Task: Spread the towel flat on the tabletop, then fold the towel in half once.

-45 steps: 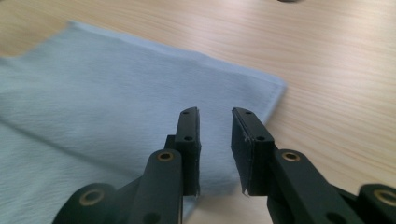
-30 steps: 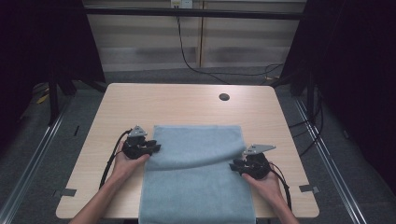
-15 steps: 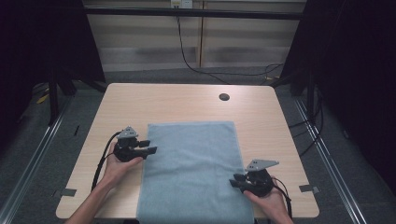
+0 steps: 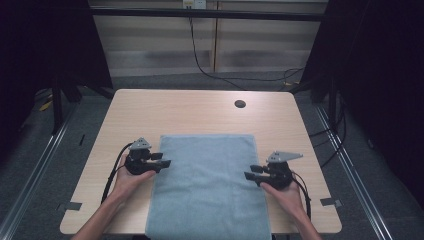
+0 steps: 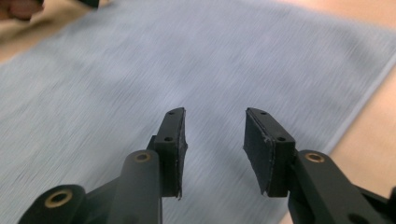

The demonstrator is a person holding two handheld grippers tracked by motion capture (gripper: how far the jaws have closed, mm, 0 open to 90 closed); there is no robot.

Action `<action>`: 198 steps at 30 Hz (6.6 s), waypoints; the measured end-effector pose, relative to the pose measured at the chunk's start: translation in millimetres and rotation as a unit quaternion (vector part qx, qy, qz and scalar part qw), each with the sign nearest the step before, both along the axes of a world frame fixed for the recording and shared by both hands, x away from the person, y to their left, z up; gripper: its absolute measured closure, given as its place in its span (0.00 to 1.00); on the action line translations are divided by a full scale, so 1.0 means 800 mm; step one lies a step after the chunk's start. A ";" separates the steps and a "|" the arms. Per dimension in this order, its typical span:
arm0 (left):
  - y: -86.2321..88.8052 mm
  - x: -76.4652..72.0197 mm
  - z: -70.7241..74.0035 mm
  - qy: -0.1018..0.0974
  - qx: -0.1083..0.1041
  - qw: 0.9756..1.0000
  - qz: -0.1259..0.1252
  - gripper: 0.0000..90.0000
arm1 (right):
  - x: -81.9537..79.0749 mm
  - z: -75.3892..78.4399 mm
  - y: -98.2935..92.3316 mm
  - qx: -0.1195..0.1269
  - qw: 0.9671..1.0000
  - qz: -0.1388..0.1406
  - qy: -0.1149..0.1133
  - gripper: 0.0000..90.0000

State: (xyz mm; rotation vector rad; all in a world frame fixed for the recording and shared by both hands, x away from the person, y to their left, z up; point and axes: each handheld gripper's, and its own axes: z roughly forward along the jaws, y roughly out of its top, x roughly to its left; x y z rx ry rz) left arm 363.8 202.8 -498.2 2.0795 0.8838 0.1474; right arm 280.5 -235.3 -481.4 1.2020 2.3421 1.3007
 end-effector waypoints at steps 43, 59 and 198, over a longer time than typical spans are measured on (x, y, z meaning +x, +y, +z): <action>0.022 -0.111 0.000 0.005 -0.007 0.998 -0.069 0.56 | -0.062 -0.018 0.013 -0.032 0.998 0.032 0.032 0.58; 0.025 -0.082 0.008 -0.012 -0.009 1.000 -0.023 0.50 | 0.017 -0.025 -0.005 -0.083 0.996 -0.041 0.011 0.49; 0.017 -0.060 -0.007 0.025 -0.003 0.999 -0.044 0.94 | -0.034 -0.017 0.021 -0.056 0.998 0.018 0.039 0.96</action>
